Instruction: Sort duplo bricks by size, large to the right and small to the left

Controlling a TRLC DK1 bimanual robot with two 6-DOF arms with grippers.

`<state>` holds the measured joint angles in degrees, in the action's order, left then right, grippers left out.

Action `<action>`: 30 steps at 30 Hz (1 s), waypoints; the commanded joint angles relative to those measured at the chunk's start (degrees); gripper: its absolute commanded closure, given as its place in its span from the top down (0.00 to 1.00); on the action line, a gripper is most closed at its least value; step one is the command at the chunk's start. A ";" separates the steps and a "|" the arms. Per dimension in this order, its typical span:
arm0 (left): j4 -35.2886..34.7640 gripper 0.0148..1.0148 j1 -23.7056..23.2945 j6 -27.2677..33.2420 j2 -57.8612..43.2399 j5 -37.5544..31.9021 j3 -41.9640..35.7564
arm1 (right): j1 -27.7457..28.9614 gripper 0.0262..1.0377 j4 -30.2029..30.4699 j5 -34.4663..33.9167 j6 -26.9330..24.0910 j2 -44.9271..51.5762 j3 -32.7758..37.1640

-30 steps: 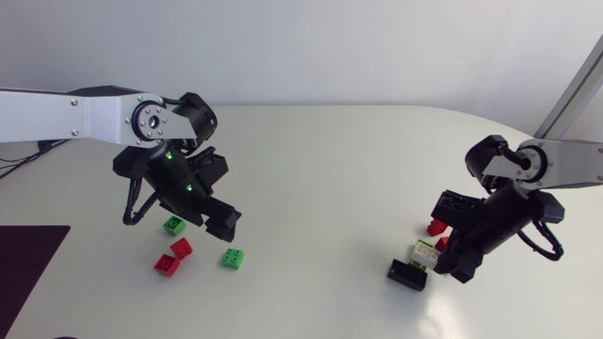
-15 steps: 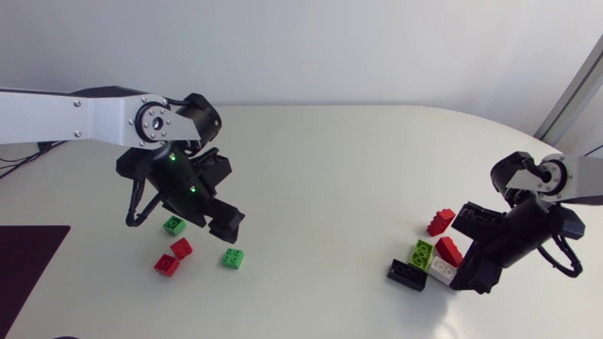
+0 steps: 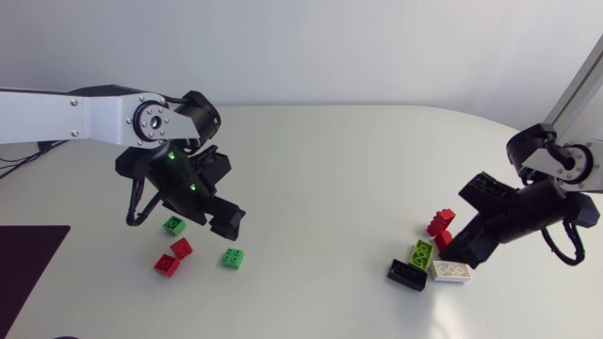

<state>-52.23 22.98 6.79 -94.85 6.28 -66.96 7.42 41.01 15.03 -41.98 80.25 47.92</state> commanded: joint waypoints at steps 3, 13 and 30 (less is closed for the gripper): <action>1.07 0.96 -0.48 -2.39 2.65 0.66 -0.01 | -2.15 0.96 -5.07 0.35 10.69 -3.26 3.41; 4.68 0.96 -3.65 -6.43 6.34 -1.98 -1.07 | -6.72 0.96 -17.20 -7.64 29.67 -7.47 6.83; 17.95 0.96 -4.35 -9.51 19.53 -20.96 1.30 | -14.45 0.96 -32.49 -23.82 42.42 -21.01 6.83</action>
<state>-35.46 18.79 -1.21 -78.28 -13.06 -66.87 -6.24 9.87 -7.60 -1.13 61.69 54.22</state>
